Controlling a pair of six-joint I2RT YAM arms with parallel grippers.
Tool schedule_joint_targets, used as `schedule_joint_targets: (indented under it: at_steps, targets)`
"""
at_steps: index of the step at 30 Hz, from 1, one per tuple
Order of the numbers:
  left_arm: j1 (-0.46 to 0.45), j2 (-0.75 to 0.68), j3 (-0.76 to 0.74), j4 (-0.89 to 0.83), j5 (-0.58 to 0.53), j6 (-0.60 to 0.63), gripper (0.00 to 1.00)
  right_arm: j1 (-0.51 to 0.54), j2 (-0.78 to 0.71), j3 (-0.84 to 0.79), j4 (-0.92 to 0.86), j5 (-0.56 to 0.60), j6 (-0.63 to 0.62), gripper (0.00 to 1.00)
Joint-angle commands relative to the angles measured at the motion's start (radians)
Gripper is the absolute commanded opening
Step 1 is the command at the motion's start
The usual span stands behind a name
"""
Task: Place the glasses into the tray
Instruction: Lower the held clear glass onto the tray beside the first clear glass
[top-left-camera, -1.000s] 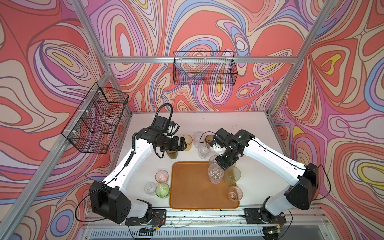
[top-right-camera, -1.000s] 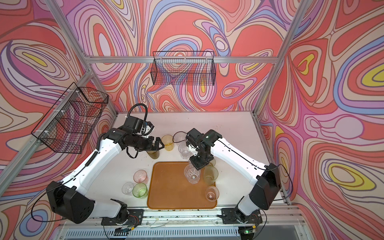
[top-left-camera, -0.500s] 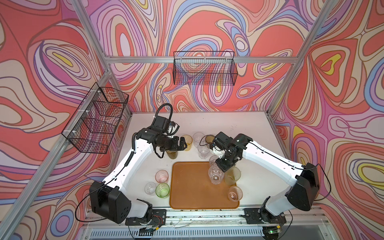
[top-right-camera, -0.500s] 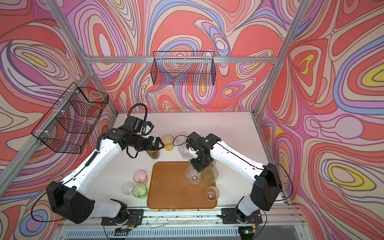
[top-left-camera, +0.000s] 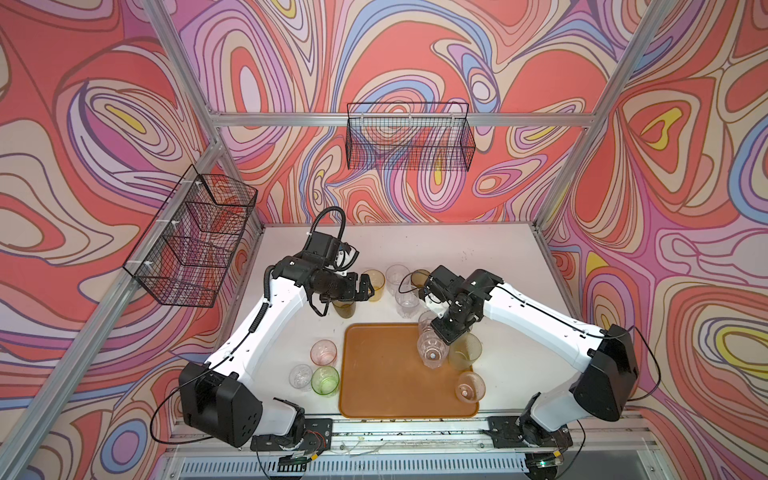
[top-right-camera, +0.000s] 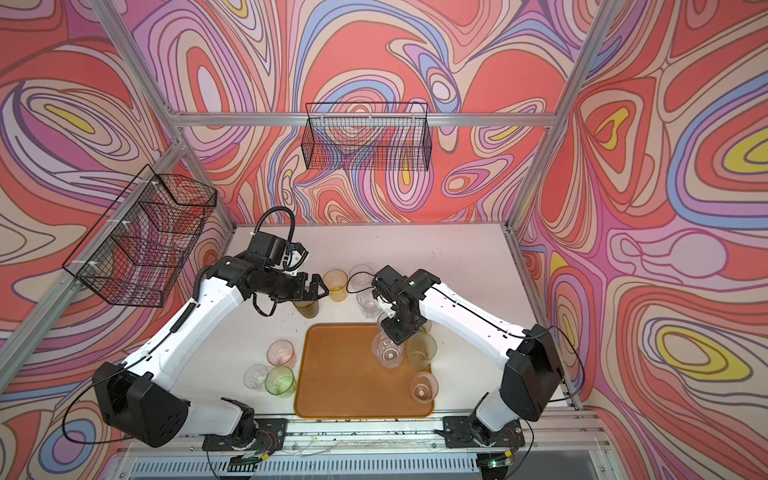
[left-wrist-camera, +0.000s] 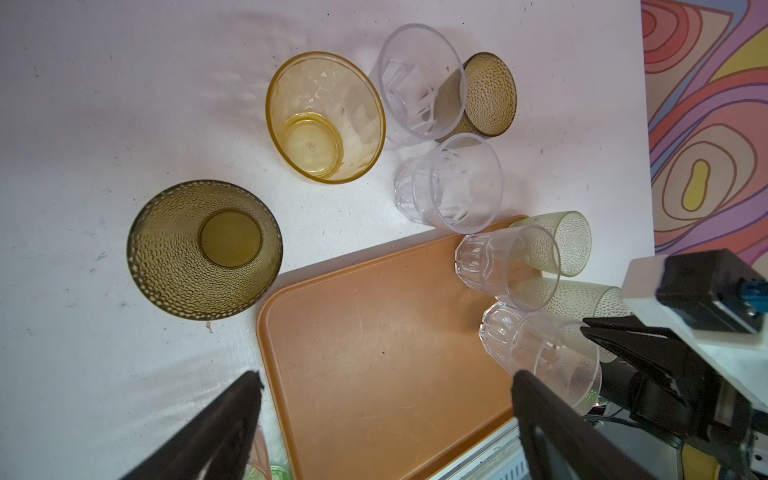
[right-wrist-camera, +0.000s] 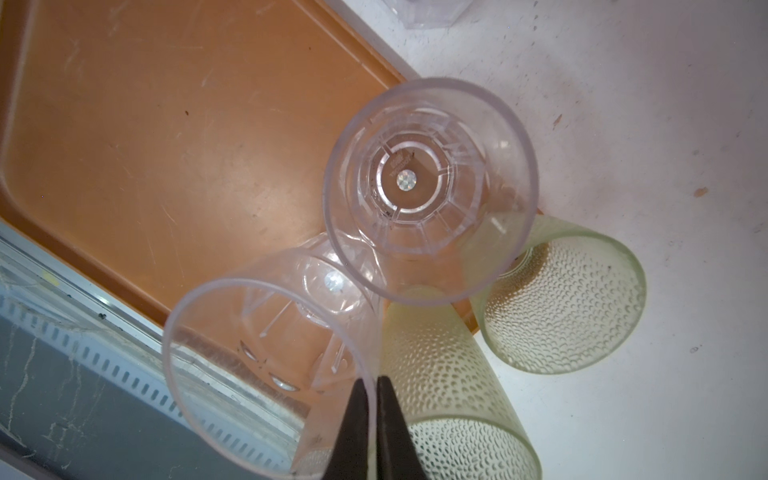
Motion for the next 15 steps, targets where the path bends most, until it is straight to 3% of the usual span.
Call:
schedule_joint_targets:
  at_steps: [1, 15]
  targets:
    - [-0.003, 0.010, 0.015, -0.001, -0.003, 0.004, 0.97, 0.005, 0.015, -0.011, 0.018, 0.012, -0.016, 0.00]
    - [-0.004, 0.011, 0.013, -0.002, -0.002, 0.003, 0.97, 0.005, 0.026, -0.034, 0.027, -0.001, -0.021, 0.00]
